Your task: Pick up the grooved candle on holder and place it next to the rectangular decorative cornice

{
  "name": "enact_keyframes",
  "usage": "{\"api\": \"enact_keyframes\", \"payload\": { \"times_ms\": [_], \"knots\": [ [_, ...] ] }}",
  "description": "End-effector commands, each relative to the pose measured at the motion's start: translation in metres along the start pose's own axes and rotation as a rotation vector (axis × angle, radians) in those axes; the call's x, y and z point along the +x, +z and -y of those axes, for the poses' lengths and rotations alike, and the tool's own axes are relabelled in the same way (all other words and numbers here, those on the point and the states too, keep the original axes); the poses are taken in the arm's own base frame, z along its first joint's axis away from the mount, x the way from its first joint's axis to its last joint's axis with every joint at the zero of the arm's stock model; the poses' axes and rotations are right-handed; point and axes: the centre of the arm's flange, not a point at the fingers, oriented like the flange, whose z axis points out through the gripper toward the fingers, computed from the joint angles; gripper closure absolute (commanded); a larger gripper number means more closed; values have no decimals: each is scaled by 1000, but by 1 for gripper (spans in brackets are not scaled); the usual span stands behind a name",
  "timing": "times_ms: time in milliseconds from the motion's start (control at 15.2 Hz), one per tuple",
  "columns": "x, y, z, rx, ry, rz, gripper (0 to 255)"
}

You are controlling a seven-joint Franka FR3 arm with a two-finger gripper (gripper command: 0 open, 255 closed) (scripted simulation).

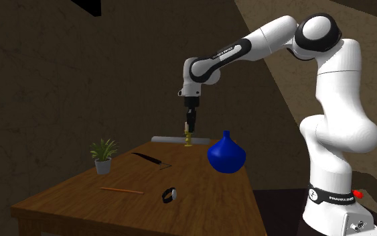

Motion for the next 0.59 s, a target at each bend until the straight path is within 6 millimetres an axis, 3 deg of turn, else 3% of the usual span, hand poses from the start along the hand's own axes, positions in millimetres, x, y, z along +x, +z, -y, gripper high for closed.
{"api": "enact_keyframes", "payload": {
  "times_ms": [0, 528],
  "knots": [
    [0, -12, 0, 0, 0, 0, 255],
    [1, -54, 0, 0, 0, 0, 255]
  ]
}}
